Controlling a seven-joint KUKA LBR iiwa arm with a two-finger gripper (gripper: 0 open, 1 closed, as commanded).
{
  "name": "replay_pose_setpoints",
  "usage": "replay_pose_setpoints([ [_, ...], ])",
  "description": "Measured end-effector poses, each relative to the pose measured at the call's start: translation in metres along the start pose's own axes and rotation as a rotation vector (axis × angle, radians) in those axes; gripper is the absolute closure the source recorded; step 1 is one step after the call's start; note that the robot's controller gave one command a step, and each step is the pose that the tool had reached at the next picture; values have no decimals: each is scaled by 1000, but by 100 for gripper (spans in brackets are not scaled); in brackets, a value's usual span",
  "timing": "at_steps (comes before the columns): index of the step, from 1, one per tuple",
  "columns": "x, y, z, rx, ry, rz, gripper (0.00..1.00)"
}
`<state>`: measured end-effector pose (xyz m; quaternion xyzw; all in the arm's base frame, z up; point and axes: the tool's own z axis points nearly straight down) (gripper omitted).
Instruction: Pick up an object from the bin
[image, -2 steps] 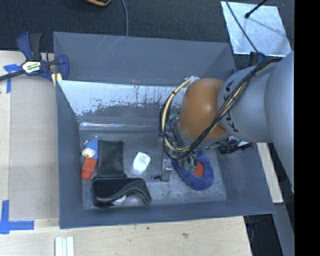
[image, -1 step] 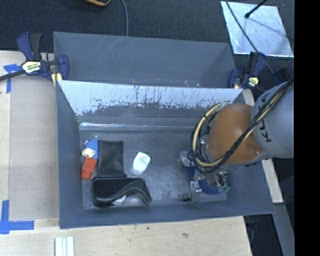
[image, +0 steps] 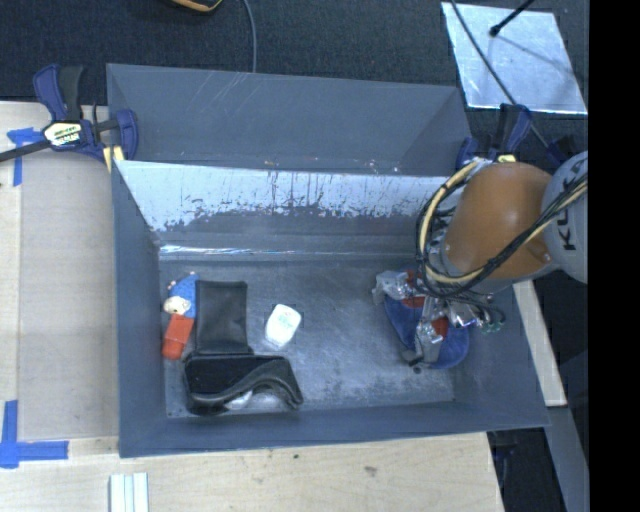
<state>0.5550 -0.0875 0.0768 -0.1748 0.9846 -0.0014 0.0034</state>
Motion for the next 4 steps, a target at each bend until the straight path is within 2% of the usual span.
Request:
replay_pose_setpoints([
  [1, -34, -68, 7, -9, 2, -80, 0],
  [2, -20, -62, -42, 0, -1, -167, 0],
  [3, -19, -62, -40, -3, 2, -165, 100],
  [4, -19, -61, -40, -4, 2, -165, 0],
])
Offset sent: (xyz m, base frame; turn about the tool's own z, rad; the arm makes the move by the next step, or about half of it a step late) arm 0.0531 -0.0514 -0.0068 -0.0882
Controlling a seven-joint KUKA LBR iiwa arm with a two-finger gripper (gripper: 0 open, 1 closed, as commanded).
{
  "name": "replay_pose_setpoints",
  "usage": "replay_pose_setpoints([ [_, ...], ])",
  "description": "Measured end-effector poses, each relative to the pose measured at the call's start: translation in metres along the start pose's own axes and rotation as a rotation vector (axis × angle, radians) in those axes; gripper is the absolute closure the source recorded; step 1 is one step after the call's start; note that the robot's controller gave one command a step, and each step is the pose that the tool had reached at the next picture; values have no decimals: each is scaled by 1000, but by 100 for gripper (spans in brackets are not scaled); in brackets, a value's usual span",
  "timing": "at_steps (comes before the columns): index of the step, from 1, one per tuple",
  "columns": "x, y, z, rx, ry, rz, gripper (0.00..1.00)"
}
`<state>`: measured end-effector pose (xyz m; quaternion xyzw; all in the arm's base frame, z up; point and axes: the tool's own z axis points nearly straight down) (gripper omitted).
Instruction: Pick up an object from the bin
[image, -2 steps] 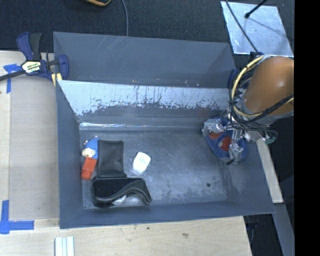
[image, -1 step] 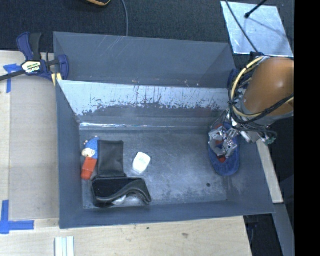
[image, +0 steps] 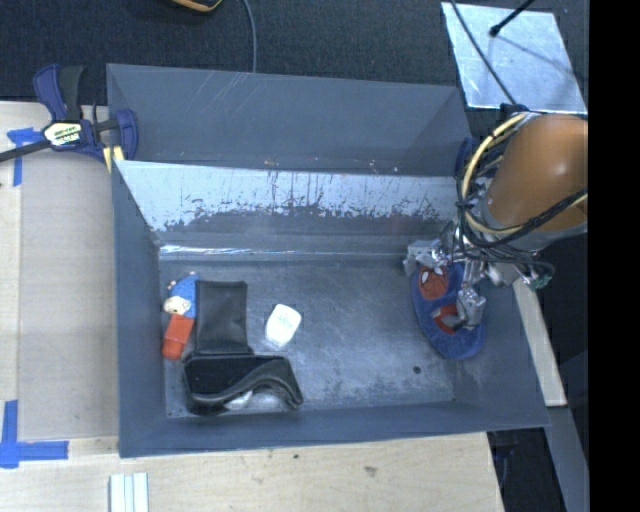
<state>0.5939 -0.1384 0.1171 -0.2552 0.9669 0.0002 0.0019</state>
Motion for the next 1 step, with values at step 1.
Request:
replay_pose_setpoints([
  [1, 0, 0, 0, 0, 1, 0, 100],
])
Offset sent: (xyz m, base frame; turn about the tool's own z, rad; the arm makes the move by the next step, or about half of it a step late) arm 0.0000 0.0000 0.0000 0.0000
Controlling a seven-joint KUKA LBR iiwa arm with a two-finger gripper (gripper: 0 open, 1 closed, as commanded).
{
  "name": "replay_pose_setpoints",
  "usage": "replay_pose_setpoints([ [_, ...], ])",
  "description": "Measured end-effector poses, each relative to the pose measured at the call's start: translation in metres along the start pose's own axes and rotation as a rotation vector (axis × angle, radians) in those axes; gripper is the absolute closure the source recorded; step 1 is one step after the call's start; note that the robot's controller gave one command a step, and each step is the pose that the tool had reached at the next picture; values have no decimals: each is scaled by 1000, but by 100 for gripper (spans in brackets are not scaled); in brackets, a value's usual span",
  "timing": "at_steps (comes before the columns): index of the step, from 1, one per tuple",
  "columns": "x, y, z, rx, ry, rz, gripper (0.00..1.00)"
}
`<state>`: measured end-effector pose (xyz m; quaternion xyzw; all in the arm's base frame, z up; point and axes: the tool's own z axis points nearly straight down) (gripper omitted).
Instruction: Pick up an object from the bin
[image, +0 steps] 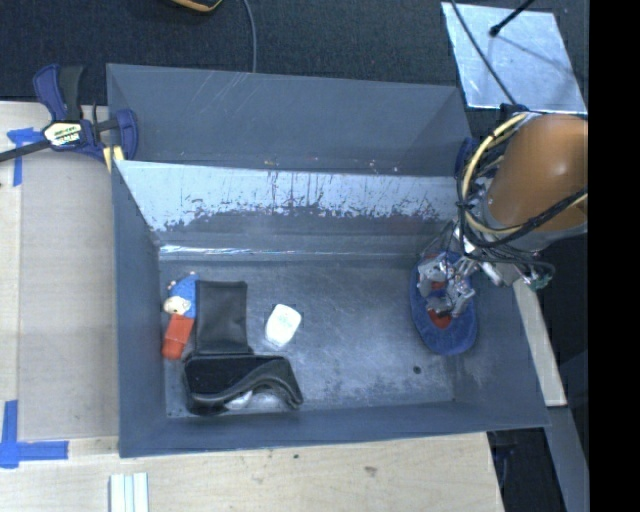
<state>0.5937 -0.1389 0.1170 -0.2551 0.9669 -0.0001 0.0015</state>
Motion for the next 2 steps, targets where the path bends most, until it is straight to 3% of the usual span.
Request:
replay_pose_setpoints([
  [1, -32, -13, -20, 3, -4, -11, 100],
  [2, -19, 0, -107, 7, -7, -6, 100],
])
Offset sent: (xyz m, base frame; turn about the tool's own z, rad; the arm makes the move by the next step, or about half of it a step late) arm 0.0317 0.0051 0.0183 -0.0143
